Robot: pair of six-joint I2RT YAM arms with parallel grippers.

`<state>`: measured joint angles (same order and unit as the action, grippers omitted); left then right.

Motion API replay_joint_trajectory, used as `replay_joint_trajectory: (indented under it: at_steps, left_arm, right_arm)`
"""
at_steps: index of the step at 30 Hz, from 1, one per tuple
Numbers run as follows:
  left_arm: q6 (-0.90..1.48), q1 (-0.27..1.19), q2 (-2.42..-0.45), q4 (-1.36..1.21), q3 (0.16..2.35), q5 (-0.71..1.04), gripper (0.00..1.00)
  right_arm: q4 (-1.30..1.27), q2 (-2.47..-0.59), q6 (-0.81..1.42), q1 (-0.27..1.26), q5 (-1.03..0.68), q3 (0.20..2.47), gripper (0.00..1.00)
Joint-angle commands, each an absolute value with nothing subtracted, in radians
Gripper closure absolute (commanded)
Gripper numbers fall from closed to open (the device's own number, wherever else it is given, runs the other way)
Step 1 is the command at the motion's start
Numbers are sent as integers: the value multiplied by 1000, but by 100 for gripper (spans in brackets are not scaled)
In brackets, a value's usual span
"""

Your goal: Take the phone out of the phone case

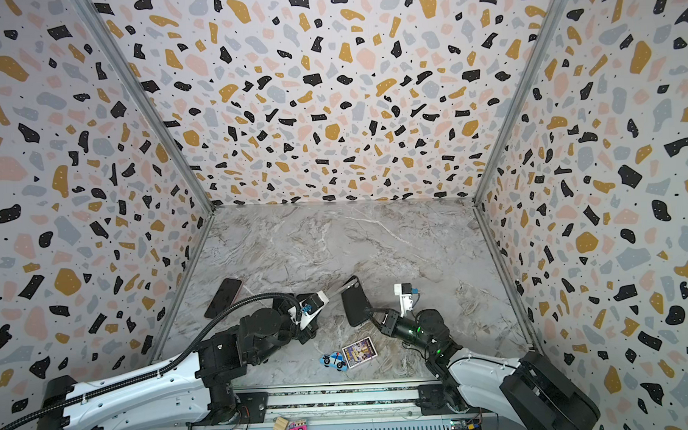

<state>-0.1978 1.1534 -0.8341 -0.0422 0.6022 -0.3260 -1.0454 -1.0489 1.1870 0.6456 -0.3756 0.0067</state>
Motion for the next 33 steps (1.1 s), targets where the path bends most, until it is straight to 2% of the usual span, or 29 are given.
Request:
replay_joint_trajectory:
  at_steps: [1, 7, 12, 24, 33]
  left_arm:
    - [-164, 1160, -779, -129, 614, -311, 100]
    - [-163, 1160, -768, -121, 608, -340, 100]
    - [-160, 1167, -826, -130, 600, -465, 100]
    - [-267, 1241, -1101, -170, 588, -698, 100]
    - [-310, 1273, -1224, -234, 557, -783, 100]
  right_arm:
    - [-994, -1042, 1171, 622, -346, 26, 100]
    - [-1006, -1044, 1169, 609, -357, 30, 100]
    - [-976, -1029, 1178, 608, -355, 31, 100]
    - [-779, -909, 1212, 610, -309, 21, 100]
    - [-820, -973, 1250, 611, -304, 18, 100]
